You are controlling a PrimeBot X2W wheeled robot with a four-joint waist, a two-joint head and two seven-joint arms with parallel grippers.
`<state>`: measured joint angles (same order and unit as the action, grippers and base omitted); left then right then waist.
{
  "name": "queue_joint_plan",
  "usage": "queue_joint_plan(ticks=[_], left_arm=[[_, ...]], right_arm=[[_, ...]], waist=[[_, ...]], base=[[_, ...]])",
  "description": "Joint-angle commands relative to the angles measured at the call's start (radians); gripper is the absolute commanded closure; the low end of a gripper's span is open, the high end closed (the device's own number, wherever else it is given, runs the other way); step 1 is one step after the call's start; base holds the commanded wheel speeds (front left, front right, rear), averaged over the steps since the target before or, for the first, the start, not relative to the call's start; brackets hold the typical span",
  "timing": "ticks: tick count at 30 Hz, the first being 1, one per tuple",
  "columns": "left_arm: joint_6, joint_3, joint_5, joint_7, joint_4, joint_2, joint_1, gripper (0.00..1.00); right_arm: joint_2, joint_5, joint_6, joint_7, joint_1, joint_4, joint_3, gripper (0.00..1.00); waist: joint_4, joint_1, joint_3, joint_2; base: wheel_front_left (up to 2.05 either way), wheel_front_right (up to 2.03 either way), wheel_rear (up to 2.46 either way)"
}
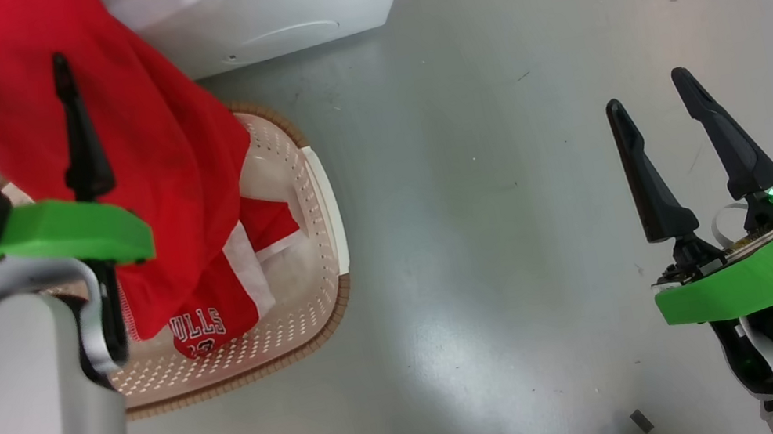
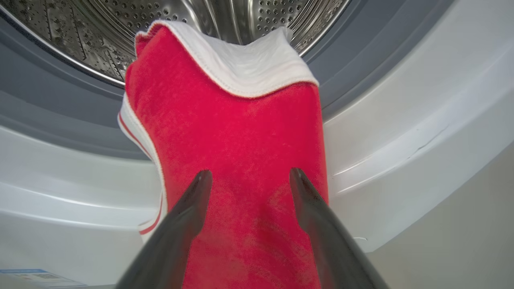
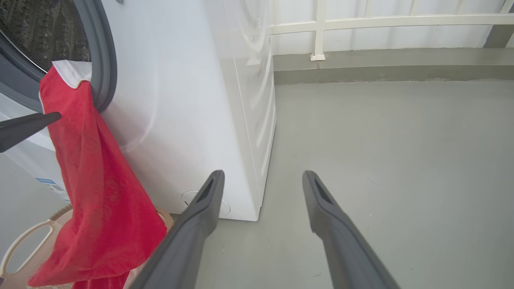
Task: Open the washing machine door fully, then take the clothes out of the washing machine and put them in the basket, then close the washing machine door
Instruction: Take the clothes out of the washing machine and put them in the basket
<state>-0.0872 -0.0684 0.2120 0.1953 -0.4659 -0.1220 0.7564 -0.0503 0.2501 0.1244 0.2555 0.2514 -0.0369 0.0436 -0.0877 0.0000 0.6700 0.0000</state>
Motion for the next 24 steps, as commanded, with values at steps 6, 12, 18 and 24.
queue_joint_plan(ticks=[6, 12, 18, 24], left_arm=[[-0.006, 0.024, -0.009, 0.016, -0.140, -0.061, 0.091, 0.00], [-0.024, 0.015, -0.027, 0.034, -0.270, -0.077, 0.171, 0.00], [-0.023, 0.016, -0.021, 0.049, -0.389, -0.083, 0.244, 0.00], [-0.007, 0.015, -0.010, 0.059, -0.481, -0.086, 0.301, 0.00]], right_arm=[[0.000, 0.018, 0.006, 0.006, 0.003, 0.013, 0.026, 0.00], [0.000, 0.025, 0.006, 0.006, 0.007, 0.009, 0.033, 0.00], [0.000, 0.027, 0.006, 0.006, 0.011, 0.005, 0.042, 0.00], [0.000, 0.027, 0.006, 0.006, 0.013, 0.003, 0.050, 0.00]], waist=[[-0.018, 0.0000, 0.007, 0.0000], [-0.026, 0.0000, 0.013, 0.0000], [-0.033, 0.0000, 0.014, 0.0000], [-0.045, 0.0000, 0.013, 0.0000]], base=[[0.00, 0.00, 0.00], [0.00, 0.00, 0.00], [0.00, 0.00, 0.00], [0.00, 0.00, 0.00]])
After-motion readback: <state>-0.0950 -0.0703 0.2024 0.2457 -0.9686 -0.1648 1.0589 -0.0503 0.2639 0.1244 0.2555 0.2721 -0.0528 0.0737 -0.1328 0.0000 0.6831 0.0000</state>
